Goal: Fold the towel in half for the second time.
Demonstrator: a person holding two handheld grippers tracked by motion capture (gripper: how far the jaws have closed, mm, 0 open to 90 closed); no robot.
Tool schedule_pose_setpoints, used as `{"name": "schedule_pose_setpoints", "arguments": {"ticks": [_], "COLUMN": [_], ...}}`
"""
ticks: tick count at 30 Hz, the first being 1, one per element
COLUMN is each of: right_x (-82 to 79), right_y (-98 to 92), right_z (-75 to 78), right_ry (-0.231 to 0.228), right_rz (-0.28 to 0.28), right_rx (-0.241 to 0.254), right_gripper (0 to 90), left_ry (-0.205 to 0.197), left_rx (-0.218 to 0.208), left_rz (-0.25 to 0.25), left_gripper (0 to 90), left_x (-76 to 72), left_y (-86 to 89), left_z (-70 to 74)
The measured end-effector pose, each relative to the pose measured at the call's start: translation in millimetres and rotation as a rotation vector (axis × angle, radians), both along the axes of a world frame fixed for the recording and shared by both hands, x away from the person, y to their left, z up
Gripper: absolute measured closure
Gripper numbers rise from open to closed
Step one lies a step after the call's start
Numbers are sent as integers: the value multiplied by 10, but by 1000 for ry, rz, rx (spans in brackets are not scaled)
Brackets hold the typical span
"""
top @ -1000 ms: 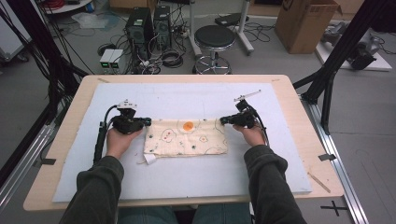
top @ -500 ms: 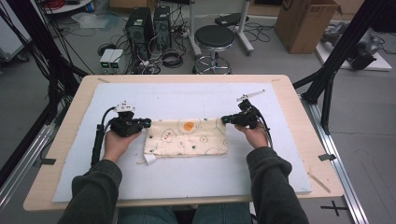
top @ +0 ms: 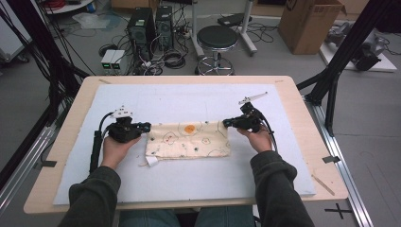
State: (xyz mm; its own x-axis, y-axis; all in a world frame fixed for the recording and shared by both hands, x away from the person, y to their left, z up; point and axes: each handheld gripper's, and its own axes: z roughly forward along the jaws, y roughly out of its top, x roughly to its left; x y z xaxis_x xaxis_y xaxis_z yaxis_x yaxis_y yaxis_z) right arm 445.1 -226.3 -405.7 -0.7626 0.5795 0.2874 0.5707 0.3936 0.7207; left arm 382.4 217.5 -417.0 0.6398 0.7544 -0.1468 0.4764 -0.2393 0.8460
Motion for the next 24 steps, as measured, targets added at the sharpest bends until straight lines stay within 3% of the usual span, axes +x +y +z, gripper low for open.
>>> {"name": "schedule_pose_setpoints", "arguments": {"ticks": [9, 13, 17, 24], "right_x": [-85, -121, -154, -237], "right_y": [-12, -22, -55, -65], "right_z": [75, 36, -47, -35], "right_ry": [-18, -30, -5, -33], "right_rz": [19, 20, 21, 43], "right_rx": [-2, 9, 22, 43], "right_gripper": [850, 850, 850, 847], "left_ry": [-26, -33, -29, -35], "left_rx": [2, -4, -10, -7], "left_rz": [-25, -29, -39, -53], "left_gripper": [842, 841, 838, 832], "left_x": [-85, -133, -171, -232], "left_y": [-20, -15, -10, 3], "left_z": [61, 18, -17, -12]}}
